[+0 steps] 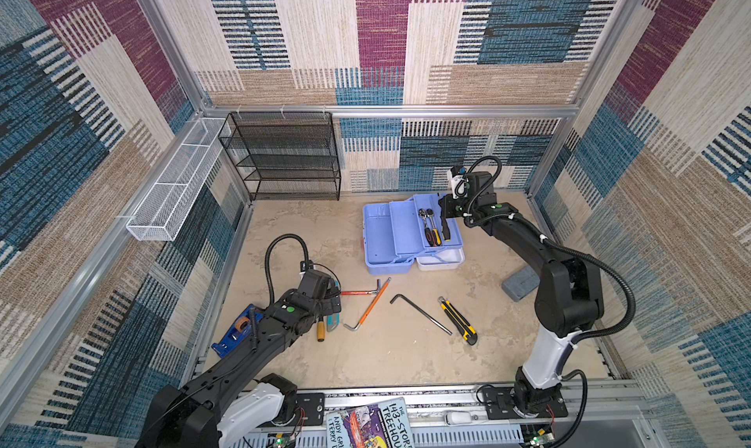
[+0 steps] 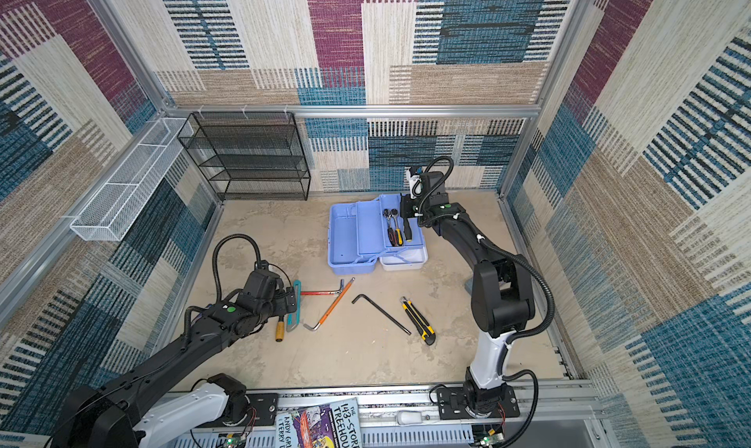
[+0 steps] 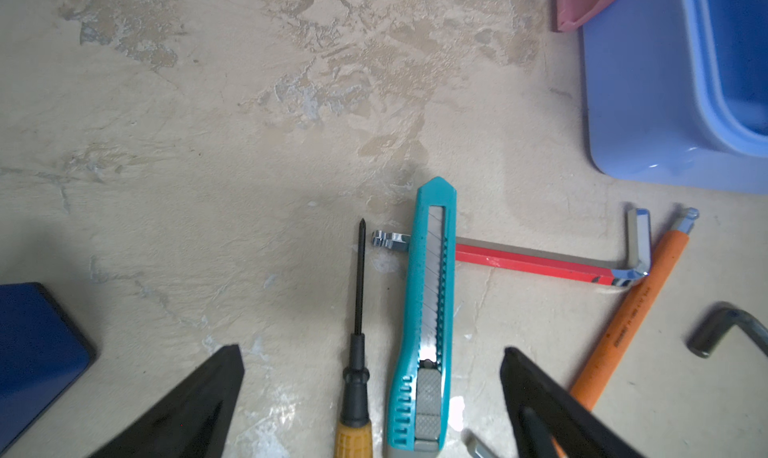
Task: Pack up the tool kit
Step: 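Lower the screwdriver into the tray and release with right while left grasps wooden-handled screwdriver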
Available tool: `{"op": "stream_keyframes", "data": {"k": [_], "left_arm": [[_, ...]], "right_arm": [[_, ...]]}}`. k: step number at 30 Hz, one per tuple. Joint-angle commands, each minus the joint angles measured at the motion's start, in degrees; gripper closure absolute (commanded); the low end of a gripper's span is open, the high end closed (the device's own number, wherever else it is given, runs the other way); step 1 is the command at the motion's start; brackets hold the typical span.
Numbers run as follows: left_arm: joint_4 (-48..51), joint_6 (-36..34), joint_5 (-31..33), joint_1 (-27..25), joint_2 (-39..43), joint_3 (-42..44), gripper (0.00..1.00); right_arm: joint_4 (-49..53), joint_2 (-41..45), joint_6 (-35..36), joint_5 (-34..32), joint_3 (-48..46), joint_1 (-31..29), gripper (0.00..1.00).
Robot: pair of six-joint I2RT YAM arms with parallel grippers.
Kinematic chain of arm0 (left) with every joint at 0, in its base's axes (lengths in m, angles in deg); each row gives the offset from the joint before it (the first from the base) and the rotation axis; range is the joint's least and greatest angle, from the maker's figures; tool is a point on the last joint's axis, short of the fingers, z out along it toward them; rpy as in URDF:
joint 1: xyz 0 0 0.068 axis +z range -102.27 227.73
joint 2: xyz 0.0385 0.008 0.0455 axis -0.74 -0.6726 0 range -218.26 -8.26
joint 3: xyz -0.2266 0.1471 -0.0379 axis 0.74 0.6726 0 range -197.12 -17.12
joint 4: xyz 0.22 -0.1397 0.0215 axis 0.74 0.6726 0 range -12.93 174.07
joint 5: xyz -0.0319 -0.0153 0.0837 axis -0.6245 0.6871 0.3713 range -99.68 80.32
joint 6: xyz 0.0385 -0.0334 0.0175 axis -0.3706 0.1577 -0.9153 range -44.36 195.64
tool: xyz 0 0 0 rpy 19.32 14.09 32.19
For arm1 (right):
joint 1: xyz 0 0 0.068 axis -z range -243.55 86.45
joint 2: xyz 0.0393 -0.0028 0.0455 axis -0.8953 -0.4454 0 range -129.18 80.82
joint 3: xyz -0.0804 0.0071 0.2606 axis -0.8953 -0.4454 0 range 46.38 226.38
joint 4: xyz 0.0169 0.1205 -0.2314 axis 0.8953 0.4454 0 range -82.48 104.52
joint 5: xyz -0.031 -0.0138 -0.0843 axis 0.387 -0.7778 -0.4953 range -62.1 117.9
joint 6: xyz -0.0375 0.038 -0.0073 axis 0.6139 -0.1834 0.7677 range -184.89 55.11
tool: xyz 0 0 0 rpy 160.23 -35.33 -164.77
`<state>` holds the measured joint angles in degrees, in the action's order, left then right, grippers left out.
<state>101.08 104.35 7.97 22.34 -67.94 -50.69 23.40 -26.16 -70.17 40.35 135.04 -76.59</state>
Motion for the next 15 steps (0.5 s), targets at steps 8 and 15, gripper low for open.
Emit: {"op": "stream_keyframes", "data": {"k": [8, 15], "left_arm": [[-1.6, 0.1, 0.2, 0.0, -0.8, 0.6, 0.01], [-2.6, 0.0, -0.1, 0.0, -1.6, 0.7, 0.04]], "right_arm": [[-0.1, -2.4, 0.3, -1.6, 0.1, 0.6, 1.0], [-0.3, -2.5, -1.1, -1.6, -1.4, 0.6, 0.89]]}}
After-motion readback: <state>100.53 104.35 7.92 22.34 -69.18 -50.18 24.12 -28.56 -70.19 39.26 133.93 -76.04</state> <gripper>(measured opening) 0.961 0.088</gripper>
